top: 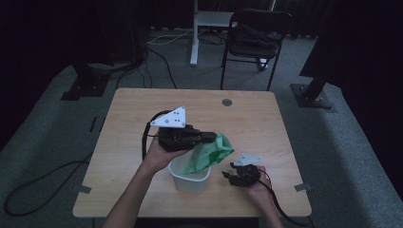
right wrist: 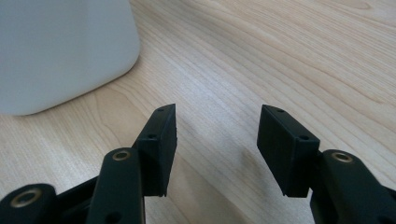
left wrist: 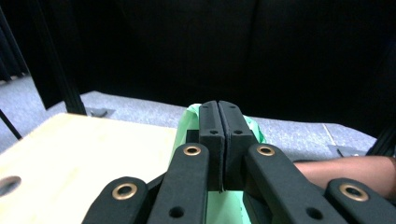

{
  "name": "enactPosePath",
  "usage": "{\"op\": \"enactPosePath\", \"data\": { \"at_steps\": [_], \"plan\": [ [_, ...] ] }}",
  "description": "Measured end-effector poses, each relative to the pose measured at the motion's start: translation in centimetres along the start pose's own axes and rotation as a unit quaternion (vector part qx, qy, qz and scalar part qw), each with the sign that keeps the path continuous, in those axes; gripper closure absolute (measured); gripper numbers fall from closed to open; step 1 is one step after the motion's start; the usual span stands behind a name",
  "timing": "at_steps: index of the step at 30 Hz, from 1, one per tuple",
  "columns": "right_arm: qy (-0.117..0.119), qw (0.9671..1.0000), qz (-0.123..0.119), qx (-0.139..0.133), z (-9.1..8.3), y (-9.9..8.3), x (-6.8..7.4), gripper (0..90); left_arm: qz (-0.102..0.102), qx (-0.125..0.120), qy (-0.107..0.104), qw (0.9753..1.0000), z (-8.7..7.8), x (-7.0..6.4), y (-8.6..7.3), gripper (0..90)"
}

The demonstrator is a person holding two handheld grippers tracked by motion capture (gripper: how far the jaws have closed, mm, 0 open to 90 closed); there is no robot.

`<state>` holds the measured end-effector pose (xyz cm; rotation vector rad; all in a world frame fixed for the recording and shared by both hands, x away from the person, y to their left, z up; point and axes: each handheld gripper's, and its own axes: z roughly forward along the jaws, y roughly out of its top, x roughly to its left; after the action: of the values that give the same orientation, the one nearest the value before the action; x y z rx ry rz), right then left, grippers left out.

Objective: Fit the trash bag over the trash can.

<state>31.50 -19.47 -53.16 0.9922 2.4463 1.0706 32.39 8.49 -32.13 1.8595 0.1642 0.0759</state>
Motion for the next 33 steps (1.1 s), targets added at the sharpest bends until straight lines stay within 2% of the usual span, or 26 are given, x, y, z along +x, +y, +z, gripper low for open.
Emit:
{"op": "enactPosePath", "data": {
  "at_steps": [1,3,4,5,11,13,19,20,23,25,29,30,31,33],
  "plan": [
    [-0.001,1.0,0.001,0.001,0.0,0.0,-0.1,46.9,0.0,0.0,0.0,1.0,0.0,0.0,0.0,89.4],
    [-0.001,1.0,0.002,0.0,-0.1,-0.1,-0.2,46.9,-0.008,0.017,-0.002,0.9998,0.4,0.2,-1.6,89.2],
    [-0.001,1.0,0.002,0.0,-0.1,-0.1,-0.2,46.9,-0.008,0.017,-0.002,0.9998,0.4,0.2,-1.6,89.2],
    [-0.002,1.0,0.003,0.0,0.0,-0.1,-0.1,46.9,-0.017,0.027,-0.002,0.9995,0.8,0.4,-2.4,89.2],
    [-0.003,1.0,0.001,0.0,0.0,0.0,-0.1,46.8,-0.031,0.041,0.003,0.9987,1.2,1.1,-3.9,88.6],
    [-0.004,1.0,0.002,-0.002,-0.2,0.0,-0.1,46.9,-0.034,0.056,0.017,0.9977,1.3,1.4,-4.7,87.1],
    [-0.005,1.0,0.002,-0.004,-0.6,0.0,-0.2,46.9,-0.039,0.064,0.033,0.9967,0.7,1.5,-5.8,81.9],
    [-0.004,1.0,0.001,-0.008,-0.9,-0.1,-0.2,46.9,-0.042,0.056,0.056,0.9959,-0.3,1.4,-6.5,76.2],
    [-0.001,0.9999,-0.003,-0.011,-1.3,0.0,0.0,46.8,-0.048,0.049,0.101,0.9925,-1.8,1.2,-7.4,70.1],
    [0.002,0.9999,-0.007,-0.013,-1.5,0.1,0.2,46.8,-0.062,0.039,0.119,0.9902,-3.0,1.4,-8.3,68.5],
    [0.01,0.9997,-0.013,-0.02,-2.1,0.3,0.7,46.3,-0.082,0.03,0.158,0.9835,-5.1,1.5,-9.8,65.1],
    [0.01,0.9997,-0.013,-0.02,-2.1,0.3,0.7,46.3,-0.082,0.03,0.158,0.9835,-5.1,1.5,-9.8,63.8],
    [0.014,0.9995,-0.017,-0.024,-2.5,0.4,1.0,46.0,-0.09,0.028,0.172,0.9806,-6.0,1.5,-10.6,63.1],
    [0.02,0.9992,-0.019,-0.029,-3.0,0.4,1.3,45.9,-0.1,0.019,0.183,0.9778,-7.0,1.4,-11.3,61.9]
  ]
}}
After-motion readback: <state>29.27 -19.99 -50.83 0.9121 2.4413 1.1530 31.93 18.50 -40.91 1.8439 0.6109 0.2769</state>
